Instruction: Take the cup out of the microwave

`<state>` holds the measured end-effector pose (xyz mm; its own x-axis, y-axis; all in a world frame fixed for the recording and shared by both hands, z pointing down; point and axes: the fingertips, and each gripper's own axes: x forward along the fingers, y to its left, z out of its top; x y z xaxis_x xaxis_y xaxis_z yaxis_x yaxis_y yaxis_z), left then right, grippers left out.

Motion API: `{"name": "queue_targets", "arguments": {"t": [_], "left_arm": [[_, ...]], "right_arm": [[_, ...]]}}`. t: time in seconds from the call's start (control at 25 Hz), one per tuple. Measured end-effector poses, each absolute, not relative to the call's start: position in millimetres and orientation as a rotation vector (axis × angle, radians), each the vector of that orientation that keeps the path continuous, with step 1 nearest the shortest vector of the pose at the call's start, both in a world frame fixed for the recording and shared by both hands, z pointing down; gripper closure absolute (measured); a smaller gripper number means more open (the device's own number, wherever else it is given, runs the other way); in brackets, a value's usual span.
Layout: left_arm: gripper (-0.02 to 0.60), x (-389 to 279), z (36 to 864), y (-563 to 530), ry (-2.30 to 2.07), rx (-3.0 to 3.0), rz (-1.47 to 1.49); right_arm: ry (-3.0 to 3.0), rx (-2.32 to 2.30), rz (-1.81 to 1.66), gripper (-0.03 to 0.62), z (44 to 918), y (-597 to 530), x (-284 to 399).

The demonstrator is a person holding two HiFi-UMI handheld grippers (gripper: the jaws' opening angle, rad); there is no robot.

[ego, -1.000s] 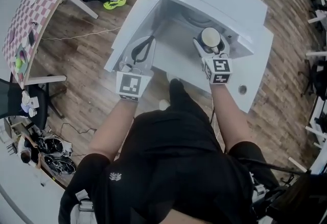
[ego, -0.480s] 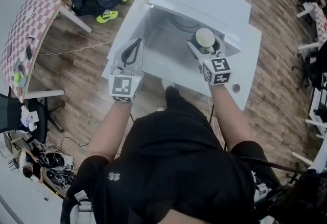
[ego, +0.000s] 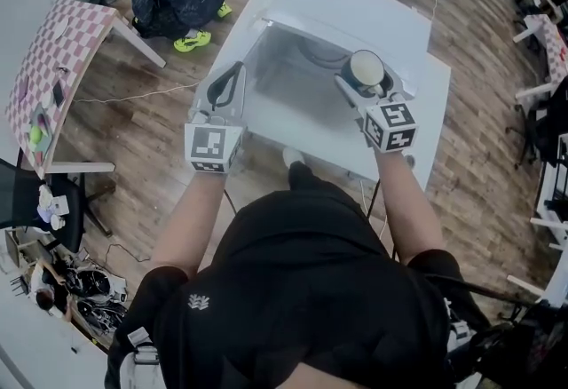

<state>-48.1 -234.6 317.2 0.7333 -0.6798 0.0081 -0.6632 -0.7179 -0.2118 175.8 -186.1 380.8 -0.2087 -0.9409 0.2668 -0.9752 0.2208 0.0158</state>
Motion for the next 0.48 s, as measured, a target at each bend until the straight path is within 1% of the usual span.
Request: {"name": "queue_targets", "arguments": {"t": [0.24, 0.48], "left_arm": [[0.578, -58.6, 298.9, -240.2, 1.099, -2.714, -0.124], [0.578, -54.3, 290.1, -249.5, 1.105, -2.714, -0.108]], "right_arm": [[-2.313, 1.811, 0.240, 0.195, 360.1, -180.4, 180.0], [-2.301, 1.824, 0.226, 0.195, 345.2, -174.9, 193.1]]}}
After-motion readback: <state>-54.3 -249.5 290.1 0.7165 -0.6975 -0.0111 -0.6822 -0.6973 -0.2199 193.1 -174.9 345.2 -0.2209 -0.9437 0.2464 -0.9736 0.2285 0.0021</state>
